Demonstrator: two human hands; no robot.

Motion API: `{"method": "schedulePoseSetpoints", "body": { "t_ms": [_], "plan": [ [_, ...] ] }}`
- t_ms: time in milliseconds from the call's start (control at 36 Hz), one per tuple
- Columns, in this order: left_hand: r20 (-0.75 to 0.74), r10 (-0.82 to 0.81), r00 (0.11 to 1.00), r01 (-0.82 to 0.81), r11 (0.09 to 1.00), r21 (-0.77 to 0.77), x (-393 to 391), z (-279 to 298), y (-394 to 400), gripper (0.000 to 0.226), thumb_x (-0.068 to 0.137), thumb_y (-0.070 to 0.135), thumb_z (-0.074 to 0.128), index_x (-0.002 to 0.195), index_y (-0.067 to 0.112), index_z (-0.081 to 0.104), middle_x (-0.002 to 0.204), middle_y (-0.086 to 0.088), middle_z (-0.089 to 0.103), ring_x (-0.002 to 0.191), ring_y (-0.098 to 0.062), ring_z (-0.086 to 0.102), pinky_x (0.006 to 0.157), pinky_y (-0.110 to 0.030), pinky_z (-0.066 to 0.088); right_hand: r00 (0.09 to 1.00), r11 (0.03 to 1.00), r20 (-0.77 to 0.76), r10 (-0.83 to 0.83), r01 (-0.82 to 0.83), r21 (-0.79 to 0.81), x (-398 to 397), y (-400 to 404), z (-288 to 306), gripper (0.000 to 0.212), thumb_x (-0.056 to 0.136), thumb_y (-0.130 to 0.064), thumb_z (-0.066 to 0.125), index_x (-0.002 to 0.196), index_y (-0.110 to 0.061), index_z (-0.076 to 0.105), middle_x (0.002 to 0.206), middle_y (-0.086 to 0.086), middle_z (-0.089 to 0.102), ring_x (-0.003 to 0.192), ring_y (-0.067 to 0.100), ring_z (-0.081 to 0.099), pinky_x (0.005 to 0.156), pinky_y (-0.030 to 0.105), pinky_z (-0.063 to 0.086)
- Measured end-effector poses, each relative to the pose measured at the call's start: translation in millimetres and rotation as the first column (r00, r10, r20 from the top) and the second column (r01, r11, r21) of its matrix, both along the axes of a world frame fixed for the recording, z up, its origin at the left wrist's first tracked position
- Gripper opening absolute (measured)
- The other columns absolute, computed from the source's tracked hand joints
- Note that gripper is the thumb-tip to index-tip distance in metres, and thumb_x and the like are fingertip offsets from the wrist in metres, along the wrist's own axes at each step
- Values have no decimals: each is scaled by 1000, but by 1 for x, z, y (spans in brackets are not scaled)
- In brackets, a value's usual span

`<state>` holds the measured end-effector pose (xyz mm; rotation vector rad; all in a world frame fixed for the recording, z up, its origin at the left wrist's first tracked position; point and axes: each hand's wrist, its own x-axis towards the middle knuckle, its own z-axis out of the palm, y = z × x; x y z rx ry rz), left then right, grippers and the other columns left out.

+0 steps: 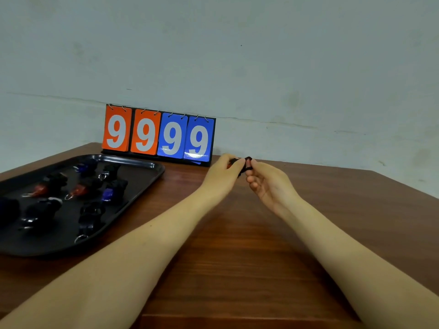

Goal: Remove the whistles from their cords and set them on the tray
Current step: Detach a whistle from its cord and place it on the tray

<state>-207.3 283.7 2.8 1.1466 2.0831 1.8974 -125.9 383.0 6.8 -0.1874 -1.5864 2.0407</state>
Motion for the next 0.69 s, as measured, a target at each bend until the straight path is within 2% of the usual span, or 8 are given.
{"method": "schedulePoseSetpoints", "body": {
  "t_ms": [111, 250, 306, 361, 417, 472, 639, 694],
  "plan": [
    [-10, 11, 1000, -12, 998, -68, 0, 0, 1, 22, 100, 35, 42, 99, 18, 55, 80, 3, 56, 65, -12, 48, 66, -32, 43, 1000, 996, 12, -8, 7, 84, 2, 0, -1, 16, 98, -12, 51, 89, -4, 61, 66, 1, 58, 55, 8, 52, 50, 16, 43],
    [63, -52, 997, 58, 994, -95, -1, 2, -1, 34, 96, 45, 47, 101, 12, 55, 72, 3, 48, 57, -11, 43, 53, -26, 39, 1000, 996, 10, -14, 13, 85, 1, 0, -1, 20, 98, -13, 50, 82, -8, 60, 62, -2, 58, 54, 8, 49, 49, 16, 40],
    [124, -95, 988, 104, 992, -71, 1, 4, -1, 32, 96, 44, 47, 100, 13, 55, 68, 5, 45, 52, -7, 40, 49, -23, 37, 1000, 995, 11, -10, 9, 95, 1, 1, -1, 20, 98, -14, 51, 81, -9, 60, 61, -2, 57, 55, 9, 48, 50, 17, 40],
    [202, -146, 968, 151, 988, -10, 3, 6, -2, 29, 96, 40, 47, 99, 12, 54, 63, 4, 42, 42, -4, 36, 44, -22, 33, 997, 979, 42, -60, 50, 197, 0, 0, -1, 23, 98, -15, 51, 78, -8, 59, 61, 0, 55, 54, 10, 48, 51, 20, 38],
    [242, -166, 956, 166, 986, 18, 6, 7, -5, 23, 96, 36, 48, 98, 13, 54, 60, 4, 40, 37, -4, 31, 41, -21, 29, 975, 885, 71, -208, 157, 439, 1, -1, -1, 23, 98, -18, 52, 78, -9, 59, 61, 1, 55, 49, 9, 49, 50, 21, 39],
    [259, -177, 949, 182, 983, 8, 7, 9, -9, 20, 96, 34, 47, 94, 15, 55, 58, 5, 36, 39, -6, 27, 41, -22, 26, 939, 731, 21, -343, 253, 633, 1, 0, 0, 21, 98, -18, 50, 82, -10, 60, 63, 1, 57, 49, 7, 51, 49, 20, 42],
    [345, -303, 888, 313, 949, 28, 13, 11, -11, 28, 95, 39, 49, 94, 12, 56, 49, 6, 29, 41, -9, 20, 42, -24, 20, 891, 526, -116, -438, 359, 771, 4, 6, 0, 16, 99, -19, 47, 86, -15, 56, 69, -4, 57, 57, 8, 52, 52, 15, 41],
    [362, -341, 868, 343, 937, 60, 12, 10, -10, 29, 95, 40, 51, 98, 12, 55, 51, 5, 28, 42, -9, 20, 41, -24, 20, 901, 573, -89, -424, 343, 744, 4, 5, 1, 16, 100, -18, 47, 88, -12, 57, 70, -2, 59, 55, 6, 53, 49, 13, 41]
  ]
}}
